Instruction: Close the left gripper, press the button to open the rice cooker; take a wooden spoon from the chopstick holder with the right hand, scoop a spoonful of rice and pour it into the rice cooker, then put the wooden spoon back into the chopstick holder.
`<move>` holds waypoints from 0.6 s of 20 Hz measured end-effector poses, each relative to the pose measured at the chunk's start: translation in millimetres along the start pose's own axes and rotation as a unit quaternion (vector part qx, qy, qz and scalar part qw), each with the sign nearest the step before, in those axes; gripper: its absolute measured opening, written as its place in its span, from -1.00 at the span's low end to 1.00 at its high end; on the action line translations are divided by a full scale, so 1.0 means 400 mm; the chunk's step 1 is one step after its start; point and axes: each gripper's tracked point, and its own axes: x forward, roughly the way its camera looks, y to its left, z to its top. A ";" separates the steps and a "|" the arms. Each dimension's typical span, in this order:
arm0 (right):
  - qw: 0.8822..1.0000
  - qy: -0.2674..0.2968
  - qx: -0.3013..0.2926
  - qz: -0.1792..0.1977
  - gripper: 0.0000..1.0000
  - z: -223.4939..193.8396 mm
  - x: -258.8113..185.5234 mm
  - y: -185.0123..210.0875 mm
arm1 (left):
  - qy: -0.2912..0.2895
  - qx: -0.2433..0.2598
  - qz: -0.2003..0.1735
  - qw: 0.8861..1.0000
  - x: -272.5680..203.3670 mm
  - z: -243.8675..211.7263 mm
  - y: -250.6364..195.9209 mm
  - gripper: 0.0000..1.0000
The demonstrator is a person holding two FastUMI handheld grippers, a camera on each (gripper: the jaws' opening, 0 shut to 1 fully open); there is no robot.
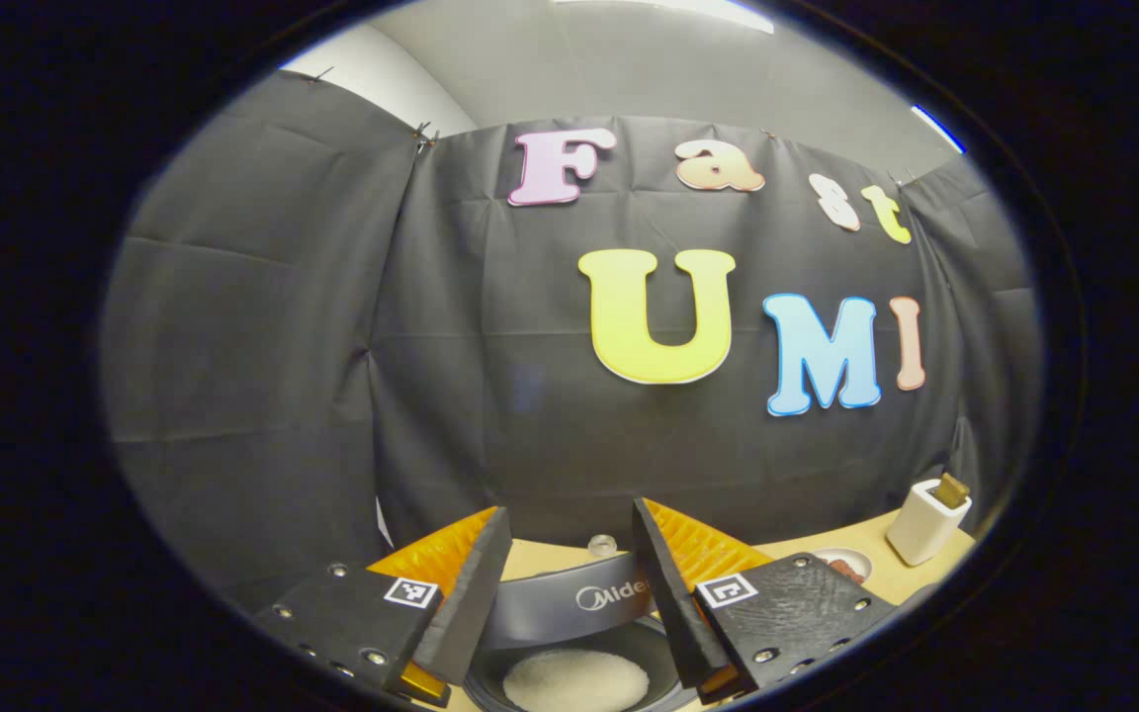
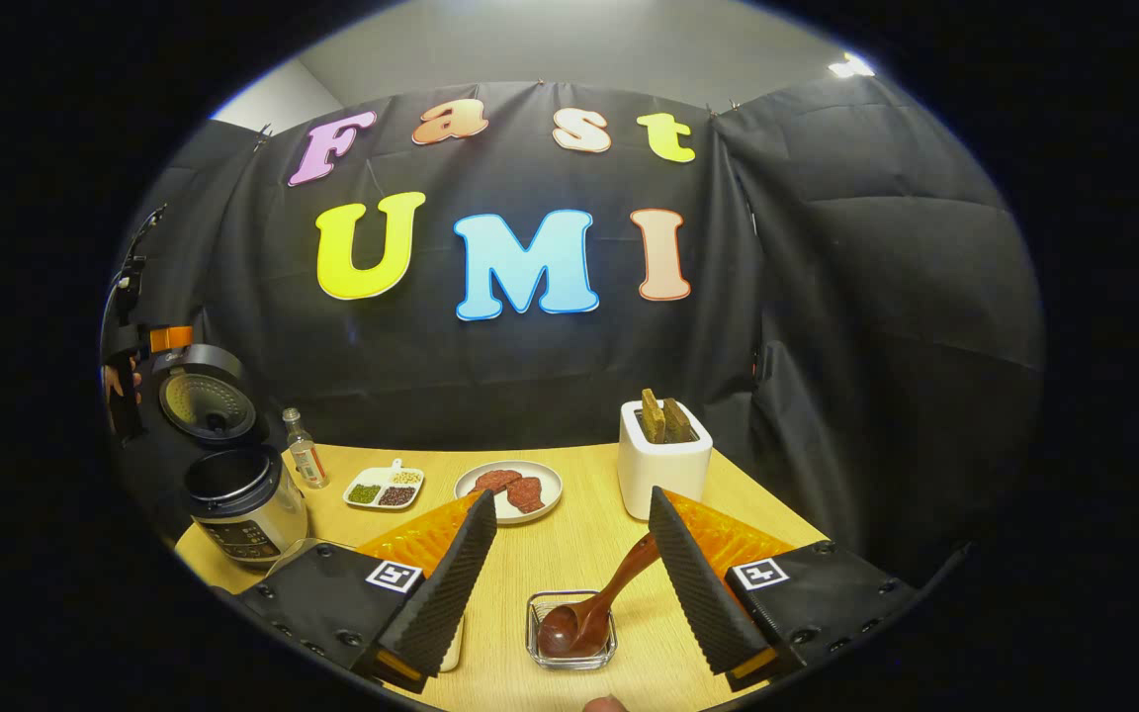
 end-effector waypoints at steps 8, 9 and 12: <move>1.000 -0.001 -0.010 0.014 0.96 -0.004 -0.041 -0.011 | 0.025 -0.005 -0.014 1.000 -0.088 -0.099 -0.045 0.58; 1.000 -0.001 -0.010 0.015 0.96 -0.005 -0.045 -0.013 | 0.029 -0.005 -0.015 0.999 -0.098 -0.113 -0.050 0.58; 1.000 0.003 -0.007 0.017 0.96 -0.014 -0.053 -0.017 | 0.040 -0.008 -0.019 0.999 -0.122 -0.155 -0.064 0.58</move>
